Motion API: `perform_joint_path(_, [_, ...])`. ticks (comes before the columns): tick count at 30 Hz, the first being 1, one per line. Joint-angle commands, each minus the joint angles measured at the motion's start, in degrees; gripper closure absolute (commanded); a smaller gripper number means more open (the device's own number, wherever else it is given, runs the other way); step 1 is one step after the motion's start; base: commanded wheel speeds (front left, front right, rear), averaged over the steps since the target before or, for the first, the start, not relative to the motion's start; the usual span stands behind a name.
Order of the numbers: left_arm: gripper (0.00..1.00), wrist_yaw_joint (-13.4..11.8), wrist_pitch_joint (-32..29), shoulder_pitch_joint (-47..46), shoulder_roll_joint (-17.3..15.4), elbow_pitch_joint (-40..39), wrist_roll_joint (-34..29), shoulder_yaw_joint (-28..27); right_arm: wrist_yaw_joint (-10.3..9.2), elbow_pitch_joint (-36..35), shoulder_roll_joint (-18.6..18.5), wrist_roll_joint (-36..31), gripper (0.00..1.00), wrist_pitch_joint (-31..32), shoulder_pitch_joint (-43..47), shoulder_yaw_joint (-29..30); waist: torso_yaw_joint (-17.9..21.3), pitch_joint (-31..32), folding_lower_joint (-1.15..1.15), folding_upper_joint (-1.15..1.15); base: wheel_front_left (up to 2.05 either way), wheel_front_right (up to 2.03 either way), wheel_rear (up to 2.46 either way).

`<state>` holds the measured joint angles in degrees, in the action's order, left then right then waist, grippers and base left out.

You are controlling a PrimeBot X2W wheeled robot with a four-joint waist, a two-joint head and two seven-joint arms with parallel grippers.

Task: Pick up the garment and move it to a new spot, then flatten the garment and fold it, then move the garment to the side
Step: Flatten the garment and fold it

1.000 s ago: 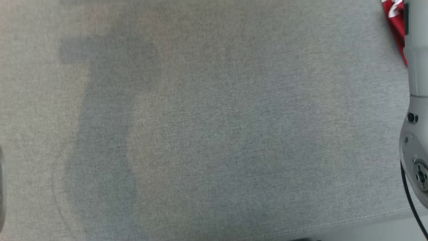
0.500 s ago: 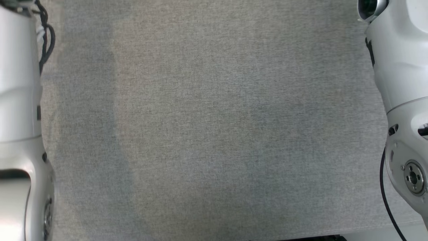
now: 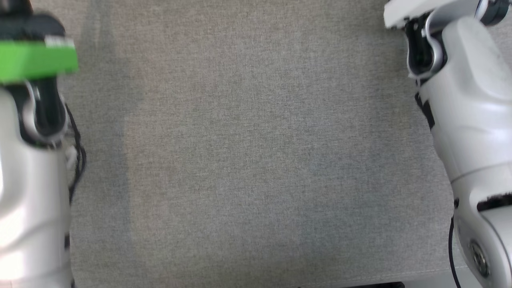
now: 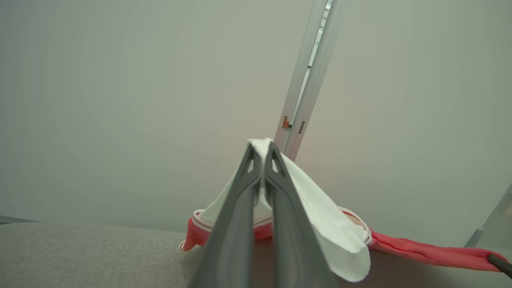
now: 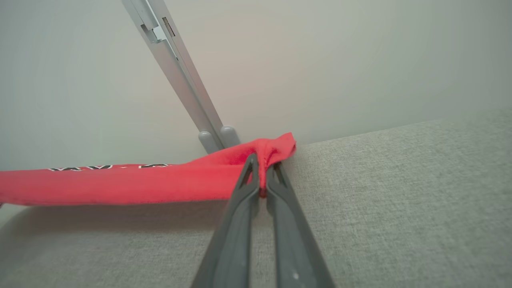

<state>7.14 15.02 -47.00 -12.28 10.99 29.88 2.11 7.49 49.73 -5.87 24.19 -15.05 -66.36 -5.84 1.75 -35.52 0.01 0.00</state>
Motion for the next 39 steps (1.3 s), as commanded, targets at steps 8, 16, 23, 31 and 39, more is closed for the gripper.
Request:
perform_joint_path(8, [1.0, 0.2, 0.2, 22.6, 1.6, -10.9, -0.1, -1.5, -0.01, -9.2, -2.5, 10.4, 1.0, -0.2, 15.5, -6.5, -0.3, 9.4, -0.01, 0.0, 0.0, 0.0, 0.0])
perform_joint_path(16, [1.0, 0.3, 0.2, 39.5, 5.2, -12.2, -2.8, -0.5, -0.01, -16.2, -4.3, 15.6, 1.0, -0.2, 31.2, -7.8, -0.9, 18.2, -0.01, 0.0, 0.0, 0.0, 0.0])
perform_joint_path(23, [1.0, 0.3, 0.2, 49.0, 7.3, -12.1, -1.8, -0.9, -0.01, -20.3, -3.9, 15.9, 1.0, -0.2, 43.3, -5.6, -1.2, 25.2, -0.01, 0.0, 0.0, 0.0, 0.0])
perform_joint_path(31, [1.0, 0.4, 0.2, 58.2, 6.4, -15.8, -3.7, 2.4, -0.01, -25.3, -3.2, 16.7, 1.0, 0.4, 54.0, -3.6, -1.3, 29.6, -0.01, 0.0, 0.0, 0.0, 0.0])
perform_joint_path(39, [1.0, -0.2, -0.8, 65.8, 5.3, -21.3, -3.3, 2.6, -0.01, -35.0, -3.3, 16.4, 1.0, 4.9, 63.8, 0.6, -1.2, 30.8, -0.01, 0.0, 0.0, 0.0, 0.0])
